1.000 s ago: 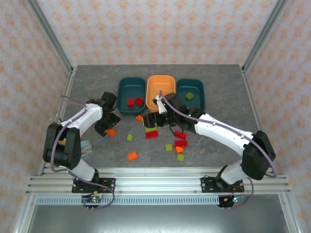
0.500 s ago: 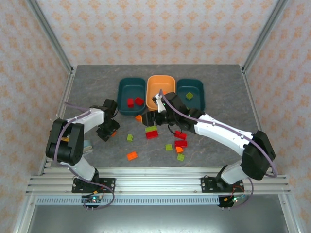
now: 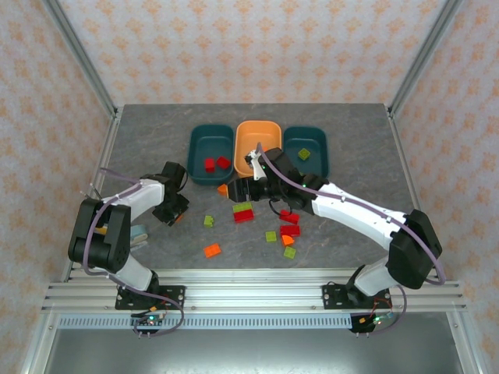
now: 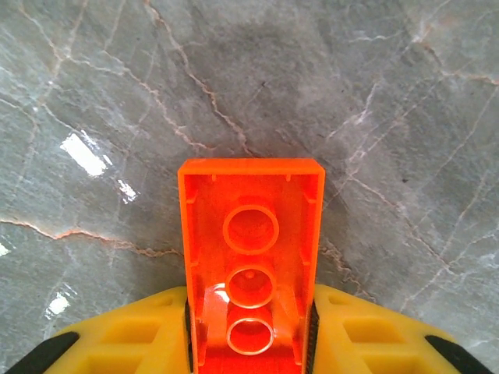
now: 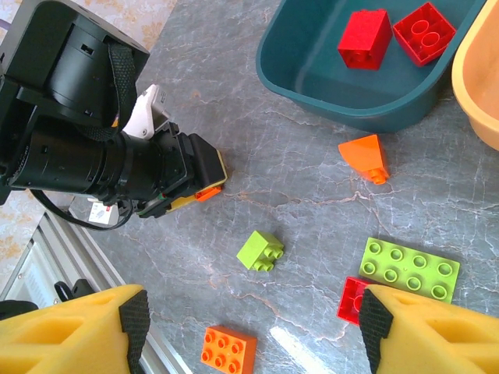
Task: Sort the legos into containers by color
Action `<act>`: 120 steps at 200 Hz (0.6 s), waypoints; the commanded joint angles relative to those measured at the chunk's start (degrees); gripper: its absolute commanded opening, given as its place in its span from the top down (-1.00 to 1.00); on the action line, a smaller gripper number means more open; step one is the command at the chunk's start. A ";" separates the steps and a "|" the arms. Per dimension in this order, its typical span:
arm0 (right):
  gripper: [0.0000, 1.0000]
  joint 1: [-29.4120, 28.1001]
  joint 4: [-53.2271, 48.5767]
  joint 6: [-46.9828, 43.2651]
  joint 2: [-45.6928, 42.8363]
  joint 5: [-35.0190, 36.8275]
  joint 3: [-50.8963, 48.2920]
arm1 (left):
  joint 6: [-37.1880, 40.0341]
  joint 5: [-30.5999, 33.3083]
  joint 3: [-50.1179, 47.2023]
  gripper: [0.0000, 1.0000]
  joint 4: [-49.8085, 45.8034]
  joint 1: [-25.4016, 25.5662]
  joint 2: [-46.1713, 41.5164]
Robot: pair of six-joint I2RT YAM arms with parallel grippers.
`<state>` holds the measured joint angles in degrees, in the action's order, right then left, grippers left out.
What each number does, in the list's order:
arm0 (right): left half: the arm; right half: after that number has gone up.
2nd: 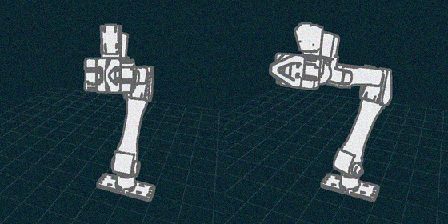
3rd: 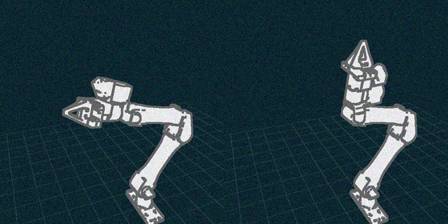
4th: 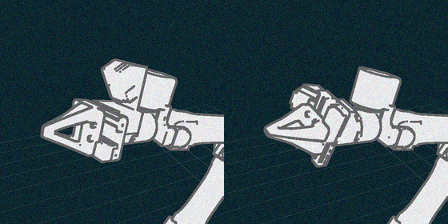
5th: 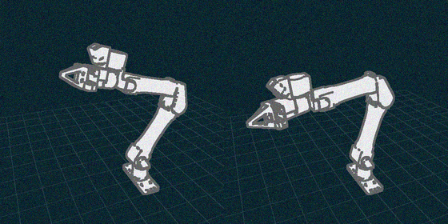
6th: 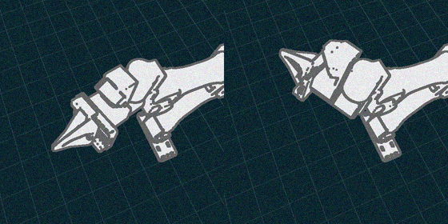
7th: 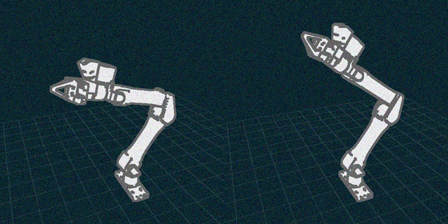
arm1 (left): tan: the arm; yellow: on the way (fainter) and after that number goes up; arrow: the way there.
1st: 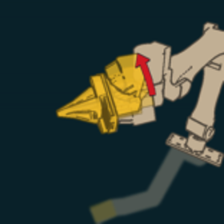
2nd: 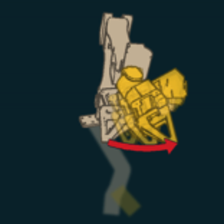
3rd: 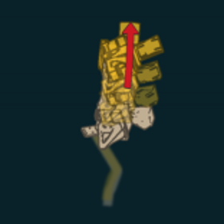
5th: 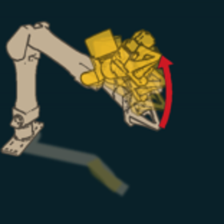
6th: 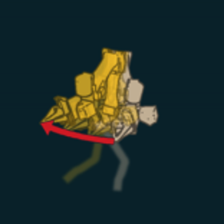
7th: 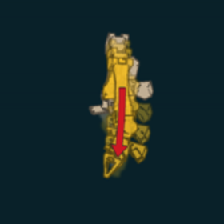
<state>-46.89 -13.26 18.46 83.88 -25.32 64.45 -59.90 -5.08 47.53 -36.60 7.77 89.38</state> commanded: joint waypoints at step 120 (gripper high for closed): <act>-0.51 15.26 -6.20 11.82 -11.00 11.24 -0.19 | 20.69 3.62 42.16 0.30 -16.49 21.09 10.28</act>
<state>-34.52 -17.89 26.30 74.22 -16.45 64.58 -44.75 -2.26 81.21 -48.82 25.82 91.07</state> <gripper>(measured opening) 0.746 0.349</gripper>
